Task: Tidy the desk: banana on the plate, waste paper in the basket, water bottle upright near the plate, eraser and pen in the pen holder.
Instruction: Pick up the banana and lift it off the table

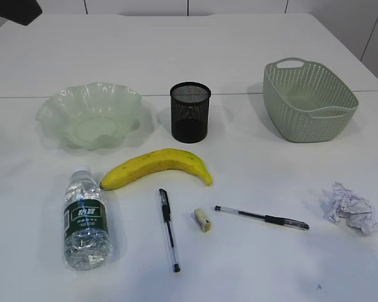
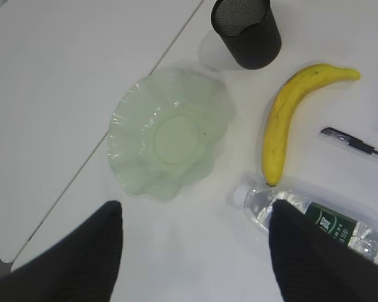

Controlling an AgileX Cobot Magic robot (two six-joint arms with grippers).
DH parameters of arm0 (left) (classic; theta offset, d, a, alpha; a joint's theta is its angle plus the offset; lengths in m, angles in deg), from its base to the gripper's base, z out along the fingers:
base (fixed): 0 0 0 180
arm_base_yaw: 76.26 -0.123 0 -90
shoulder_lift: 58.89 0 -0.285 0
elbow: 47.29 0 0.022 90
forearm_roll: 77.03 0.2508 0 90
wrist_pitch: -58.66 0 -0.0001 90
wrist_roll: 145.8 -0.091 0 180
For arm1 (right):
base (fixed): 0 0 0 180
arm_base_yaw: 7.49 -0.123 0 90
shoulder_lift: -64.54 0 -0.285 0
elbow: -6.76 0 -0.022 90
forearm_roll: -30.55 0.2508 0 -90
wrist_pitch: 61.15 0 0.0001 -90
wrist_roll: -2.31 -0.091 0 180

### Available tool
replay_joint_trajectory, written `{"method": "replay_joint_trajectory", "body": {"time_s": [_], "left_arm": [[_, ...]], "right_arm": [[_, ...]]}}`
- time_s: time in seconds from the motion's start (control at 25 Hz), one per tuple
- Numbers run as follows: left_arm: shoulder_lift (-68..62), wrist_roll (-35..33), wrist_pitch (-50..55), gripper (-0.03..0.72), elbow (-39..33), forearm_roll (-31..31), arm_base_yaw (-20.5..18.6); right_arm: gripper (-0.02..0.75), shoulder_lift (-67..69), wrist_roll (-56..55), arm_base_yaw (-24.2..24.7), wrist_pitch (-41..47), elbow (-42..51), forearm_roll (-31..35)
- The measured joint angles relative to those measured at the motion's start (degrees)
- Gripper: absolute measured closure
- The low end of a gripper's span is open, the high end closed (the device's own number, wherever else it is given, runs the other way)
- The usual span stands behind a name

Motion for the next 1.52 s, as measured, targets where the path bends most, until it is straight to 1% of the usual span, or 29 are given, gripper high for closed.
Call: {"method": "replay_joint_trajectory", "body": {"time_s": [0.4,0.8,1.0,1.2,1.4,1.52], "left_arm": [[-0.57,-0.08,0.35,0.179,0.61,-2.93,0.0],[3.86,-0.22,-0.52,0.18,1.19,-10.49,0.0],[4.1,-1.18,-0.29,0.195,1.29,-14.44,0.0],[4.43,-2.63,0.01,0.2,1.29,-14.81,0.0],[3.73,-3.01,-0.42,0.2,1.29,-11.69,0.0],[2.43,-3.01,-1.73,0.2,1.29,-10.96,0.0]], "right_arm": [[0.338,0.0,-0.2,0.0,0.0,0.0,0.0],[0.338,0.0,-0.2,0.0,0.0,0.0,0.0],[0.338,0.0,-0.2,0.0,-0.13,0.0,0.0],[0.338,0.0,-0.2,0.0,-0.13,0.0,-0.43],[0.338,0.0,-0.2,0.0,-2.17,0.0,-1.45],[0.338,0.0,-0.2,0.0,-4.11,0.0,-1.81]]}}
